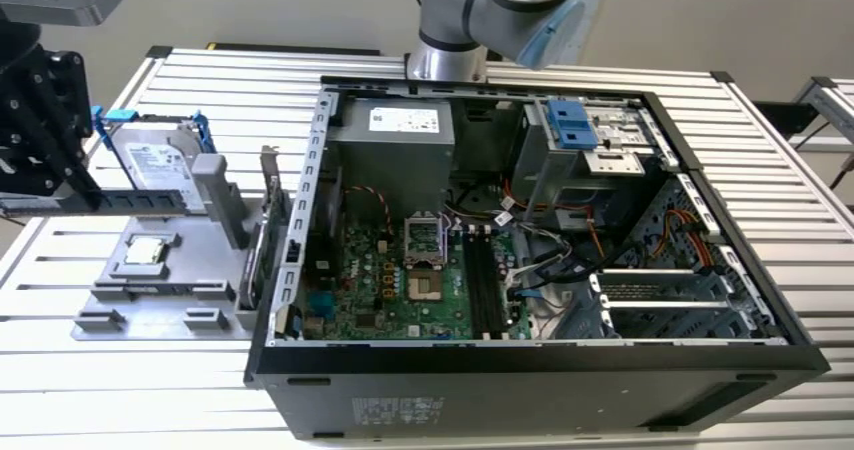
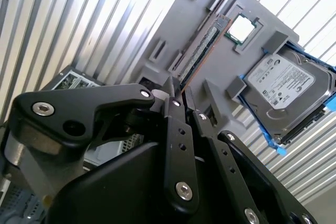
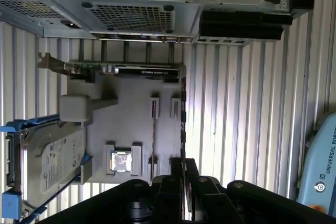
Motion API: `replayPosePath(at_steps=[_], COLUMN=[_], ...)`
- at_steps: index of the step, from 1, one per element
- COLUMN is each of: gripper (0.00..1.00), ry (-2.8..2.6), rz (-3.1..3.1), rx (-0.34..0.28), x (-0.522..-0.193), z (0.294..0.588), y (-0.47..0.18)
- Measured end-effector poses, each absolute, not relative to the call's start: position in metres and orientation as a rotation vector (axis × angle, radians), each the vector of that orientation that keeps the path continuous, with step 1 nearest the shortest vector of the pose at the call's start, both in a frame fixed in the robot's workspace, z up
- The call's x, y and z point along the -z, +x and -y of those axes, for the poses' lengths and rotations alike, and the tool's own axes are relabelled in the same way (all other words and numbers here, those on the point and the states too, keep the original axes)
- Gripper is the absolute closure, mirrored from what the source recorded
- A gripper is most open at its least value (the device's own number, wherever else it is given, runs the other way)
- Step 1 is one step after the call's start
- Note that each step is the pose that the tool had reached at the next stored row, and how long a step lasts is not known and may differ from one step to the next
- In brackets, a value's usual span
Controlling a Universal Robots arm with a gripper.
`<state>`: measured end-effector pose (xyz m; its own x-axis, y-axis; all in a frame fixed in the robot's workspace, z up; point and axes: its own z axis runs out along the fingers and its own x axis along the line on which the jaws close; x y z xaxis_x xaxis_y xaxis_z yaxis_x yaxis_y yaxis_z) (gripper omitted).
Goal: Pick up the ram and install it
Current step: 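Pick up the ram and move it above insertion slot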
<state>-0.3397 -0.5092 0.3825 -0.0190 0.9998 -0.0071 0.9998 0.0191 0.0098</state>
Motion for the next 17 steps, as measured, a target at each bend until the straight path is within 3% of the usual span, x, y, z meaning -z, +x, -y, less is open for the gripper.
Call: replayPosePath(at_steps=[17], gripper=[1.0], ry=[2.192], rz=[-2.234], rx=[-0.003], x=[-0.382], z=[0.509], y=[-0.307])
